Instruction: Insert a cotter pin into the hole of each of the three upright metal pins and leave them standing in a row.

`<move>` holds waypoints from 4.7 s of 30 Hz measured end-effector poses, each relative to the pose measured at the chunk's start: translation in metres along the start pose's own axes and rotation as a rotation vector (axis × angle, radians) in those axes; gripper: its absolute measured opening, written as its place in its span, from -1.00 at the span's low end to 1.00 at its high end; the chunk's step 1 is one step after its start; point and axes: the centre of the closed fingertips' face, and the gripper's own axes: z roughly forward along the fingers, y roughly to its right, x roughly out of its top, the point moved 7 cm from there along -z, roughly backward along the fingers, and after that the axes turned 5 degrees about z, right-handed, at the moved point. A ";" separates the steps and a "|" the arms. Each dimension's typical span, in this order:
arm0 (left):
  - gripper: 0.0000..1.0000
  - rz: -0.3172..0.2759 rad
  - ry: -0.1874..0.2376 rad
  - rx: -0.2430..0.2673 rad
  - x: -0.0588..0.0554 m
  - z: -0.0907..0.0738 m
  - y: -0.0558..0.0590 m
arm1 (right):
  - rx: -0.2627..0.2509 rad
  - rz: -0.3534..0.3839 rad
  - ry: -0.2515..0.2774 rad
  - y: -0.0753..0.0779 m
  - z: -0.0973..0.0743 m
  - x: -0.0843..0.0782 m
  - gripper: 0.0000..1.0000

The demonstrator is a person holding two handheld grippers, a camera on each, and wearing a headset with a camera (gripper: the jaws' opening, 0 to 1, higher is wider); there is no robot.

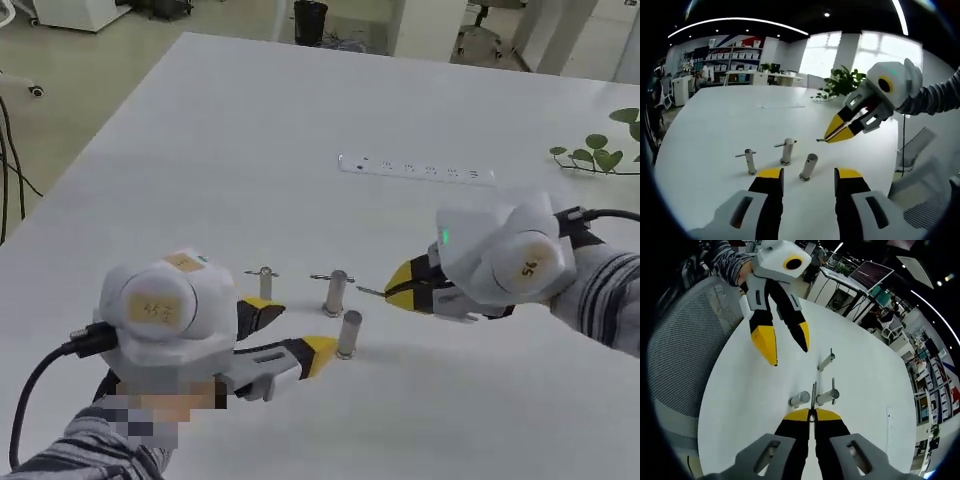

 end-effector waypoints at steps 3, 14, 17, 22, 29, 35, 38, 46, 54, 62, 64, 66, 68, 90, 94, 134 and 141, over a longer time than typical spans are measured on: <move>-0.30 -0.031 0.009 -0.016 0.001 0.000 0.002 | 0.011 -0.032 0.013 -0.006 0.001 0.007 -1.00; -0.71 -0.163 0.079 -0.078 0.004 -0.002 0.008 | 0.042 -0.076 0.069 -0.022 0.001 0.030 -1.00; -0.80 -0.202 0.100 -0.098 0.005 -0.003 0.011 | 0.044 -0.089 0.074 -0.024 0.001 0.034 -1.00; -0.93 -0.224 0.109 -0.108 0.005 -0.003 0.013 | 0.048 -0.096 0.088 -0.027 0.000 0.038 -1.00; -1.00 -0.184 0.120 -0.136 0.007 -0.004 0.018 | 0.044 -0.078 0.098 -0.027 0.000 0.040 -1.00; -1.00 -0.051 0.088 -0.143 0.006 -0.003 0.020 | 0.053 -0.023 0.104 -0.027 -0.001 0.037 -1.00; -1.00 0.055 0.076 -0.154 0.006 -0.003 0.020 | 0.068 0.023 0.110 -0.027 -0.001 0.035 -1.00; -1.00 0.200 0.058 -0.195 0.003 -0.007 0.023 | 0.096 0.123 0.124 -0.030 -0.002 0.028 -0.98; -1.00 0.300 0.072 -0.240 0.002 -0.012 0.025 | 0.130 0.168 0.136 -0.036 -0.002 0.024 -0.98; -1.00 0.335 0.075 -0.272 0.000 -0.016 0.027 | 0.173 0.205 0.152 -0.044 0.000 0.025 -0.97; -1.00 0.345 0.076 -0.285 -0.001 -0.017 0.029 | 0.188 0.213 0.159 -0.046 0.000 0.026 -0.97; -1.00 0.346 0.084 -0.302 0.000 -0.018 0.030 | 0.196 0.213 0.161 -0.048 0.001 0.026 -0.97; -1.00 0.349 0.092 -0.311 0.000 -0.019 0.032 | 0.208 0.210 0.162 -0.050 0.001 0.027 -0.97; -0.92 0.351 0.082 -0.246 0.000 -0.016 0.032 | 0.167 0.077 0.109 -0.050 -0.004 0.027 -1.00; -0.85 0.349 0.074 -0.216 0.000 -0.013 0.031 | 0.146 0.082 0.094 -0.045 -0.004 0.022 -1.00; -0.51 0.256 -0.016 0.045 -0.021 0.065 0.003 | 0.058 0.168 -0.093 -0.006 0.023 -0.049 -1.00; -0.54 0.224 -0.037 0.048 -0.026 0.075 0.001 | 0.057 0.164 -0.103 -0.003 0.027 -0.051 -1.00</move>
